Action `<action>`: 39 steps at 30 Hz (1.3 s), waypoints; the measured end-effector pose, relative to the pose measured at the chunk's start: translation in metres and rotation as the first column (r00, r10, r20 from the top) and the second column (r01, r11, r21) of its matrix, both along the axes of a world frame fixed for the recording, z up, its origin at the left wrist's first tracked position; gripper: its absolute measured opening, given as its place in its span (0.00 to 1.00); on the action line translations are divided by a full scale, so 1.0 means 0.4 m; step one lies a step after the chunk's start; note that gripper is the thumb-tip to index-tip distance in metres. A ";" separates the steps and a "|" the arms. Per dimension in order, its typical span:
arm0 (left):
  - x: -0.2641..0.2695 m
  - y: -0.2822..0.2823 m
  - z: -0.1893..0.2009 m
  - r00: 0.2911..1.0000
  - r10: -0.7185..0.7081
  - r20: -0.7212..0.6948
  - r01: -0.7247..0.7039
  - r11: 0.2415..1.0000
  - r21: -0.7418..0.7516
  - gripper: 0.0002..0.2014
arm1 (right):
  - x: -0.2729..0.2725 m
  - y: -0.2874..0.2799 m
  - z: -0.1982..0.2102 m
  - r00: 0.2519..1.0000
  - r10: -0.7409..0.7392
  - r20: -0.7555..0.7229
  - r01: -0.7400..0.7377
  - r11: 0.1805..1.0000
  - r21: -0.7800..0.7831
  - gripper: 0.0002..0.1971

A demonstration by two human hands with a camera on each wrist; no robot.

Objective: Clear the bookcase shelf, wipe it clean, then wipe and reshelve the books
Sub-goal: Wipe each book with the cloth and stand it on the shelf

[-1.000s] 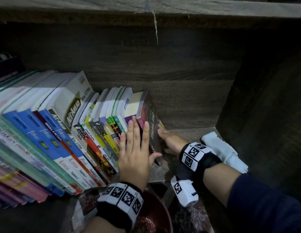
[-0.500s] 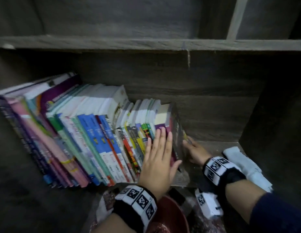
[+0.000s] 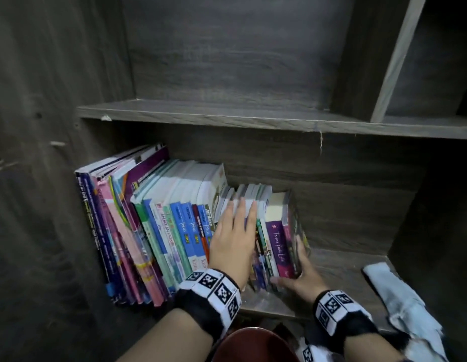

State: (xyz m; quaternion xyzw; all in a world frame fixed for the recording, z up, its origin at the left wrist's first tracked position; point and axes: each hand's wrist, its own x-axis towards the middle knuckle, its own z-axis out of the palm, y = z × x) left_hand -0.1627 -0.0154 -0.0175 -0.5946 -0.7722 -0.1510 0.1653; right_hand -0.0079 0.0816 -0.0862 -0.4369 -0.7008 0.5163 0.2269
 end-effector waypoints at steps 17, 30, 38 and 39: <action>-0.039 0.011 0.001 0.980 -0.145 -0.134 0.163 0.976 0.141 0.31 | -0.026 0.000 -0.010 1.000 0.001 -0.024 0.001 0.997 0.083 0.56; -0.020 -0.019 0.059 0.973 -0.025 -0.230 -0.008 0.990 -0.140 0.35 | -0.008 -0.075 -0.064 0.947 -0.315 -0.062 0.321 0.921 0.222 0.56; -0.020 0.021 0.122 0.959 -0.041 -0.281 -0.052 0.947 -0.317 0.44 | -0.090 -0.200 -0.089 0.933 -0.344 -0.105 0.355 0.833 0.424 0.26; -0.024 0.023 0.130 0.953 -0.062 -0.298 -0.040 0.944 -0.326 0.46 | -0.098 -0.190 -0.082 0.941 -0.331 -0.070 0.331 0.856 0.397 0.29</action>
